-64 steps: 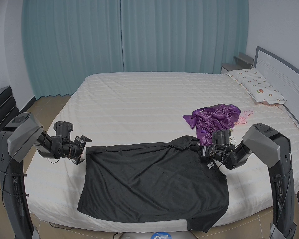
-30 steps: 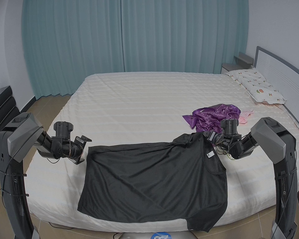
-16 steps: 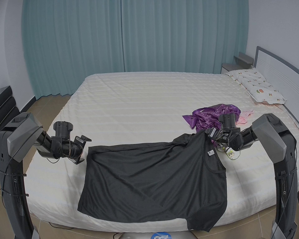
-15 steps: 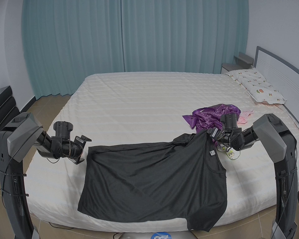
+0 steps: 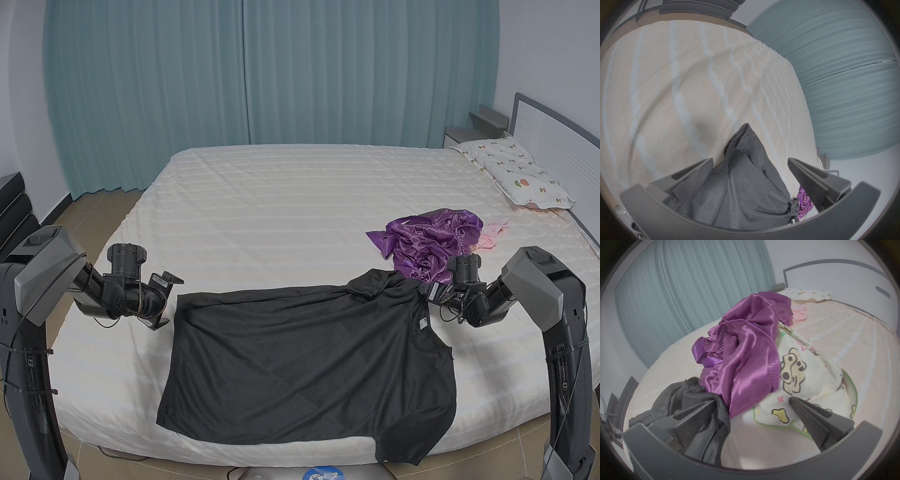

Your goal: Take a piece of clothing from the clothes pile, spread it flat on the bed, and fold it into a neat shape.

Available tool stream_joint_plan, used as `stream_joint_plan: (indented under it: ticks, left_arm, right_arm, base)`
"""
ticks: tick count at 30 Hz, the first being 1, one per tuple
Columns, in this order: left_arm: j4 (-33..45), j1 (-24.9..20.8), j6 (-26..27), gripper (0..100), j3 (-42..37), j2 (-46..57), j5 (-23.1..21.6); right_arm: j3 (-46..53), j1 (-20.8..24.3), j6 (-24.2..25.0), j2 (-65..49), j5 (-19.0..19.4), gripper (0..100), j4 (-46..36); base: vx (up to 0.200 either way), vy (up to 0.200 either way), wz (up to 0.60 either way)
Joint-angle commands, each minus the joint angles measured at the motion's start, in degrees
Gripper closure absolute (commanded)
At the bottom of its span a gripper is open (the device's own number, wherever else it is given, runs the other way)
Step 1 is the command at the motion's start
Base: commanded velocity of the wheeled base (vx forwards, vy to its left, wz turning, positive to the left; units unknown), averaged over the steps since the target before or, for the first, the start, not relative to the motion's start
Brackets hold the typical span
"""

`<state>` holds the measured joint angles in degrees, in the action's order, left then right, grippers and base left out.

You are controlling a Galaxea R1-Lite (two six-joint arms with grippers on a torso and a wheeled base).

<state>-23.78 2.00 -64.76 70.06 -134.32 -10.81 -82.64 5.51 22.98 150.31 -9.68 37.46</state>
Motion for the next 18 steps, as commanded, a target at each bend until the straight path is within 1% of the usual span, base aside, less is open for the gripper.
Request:
stream_joint_plan:
  ticks: [1,4,8,9,13,14,15,16,17,18]
  left_arm:
    - [-0.03,0.02,-0.02,0,-0.01,-0.07,0.00]
    - [-0.03,0.02,-0.02,0,-0.01,-0.07,0.00]
    - [-0.03,0.02,-0.02,0,-0.01,-0.07,0.00]
    - [-0.03,0.02,-0.02,0,-0.01,-0.07,0.00]
    - [-0.03,0.02,-0.02,0,-0.01,-0.07,0.00]
    - [-0.03,0.02,-0.02,0,-0.01,-0.07,0.00]
    - [-0.03,0.02,-0.02,0,-0.01,-0.07,0.00]
    - [-0.03,0.02,-0.02,0,-0.01,-0.07,0.00]
    - [-0.03,0.02,-0.02,0,-0.01,-0.07,0.00]
    - [-0.03,0.02,-0.02,0,-0.01,-0.07,0.00]
  right_arm:
    - [1.78,0.38,-1.62,1.57,-0.34,0,2.26]
    - [2.22,0.29,-1.27,0.69,-0.25,0,2.70]
    - [3.80,0.03,-0.83,-2.65,0.80,0,3.67]
    - [4.94,-0.06,-0.74,-4.06,2.21,0,3.23]
    - [6.79,-0.15,-0.83,-5.29,3.44,0,3.32]
    - [8.20,-0.24,-0.74,-6.43,4.93,0,3.50]
    - [8.64,-0.24,-0.66,-6.78,5.37,0,3.50]
    - [9.95,-0.32,-0.66,-8.02,7.31,0,3.41]
    - [10.31,-0.32,-0.66,-8.28,7.66,0,3.32]
    - [11.54,-0.50,-0.66,-9.68,9.15,0,3.14]
  base:
    - [0.000,0.000,0.00]
    - [0.000,0.000,0.00]
    - [0.000,0.000,0.00]
    - [0.000,0.000,0.00]
    - [0.000,0.000,0.00]
    - [0.000,0.000,0.00]
    - [0.000,0.000,0.00]
    - [0.000,0.000,0.00]
    - [0.000,0.000,0.00]
    - [0.000,0.000,0.00]
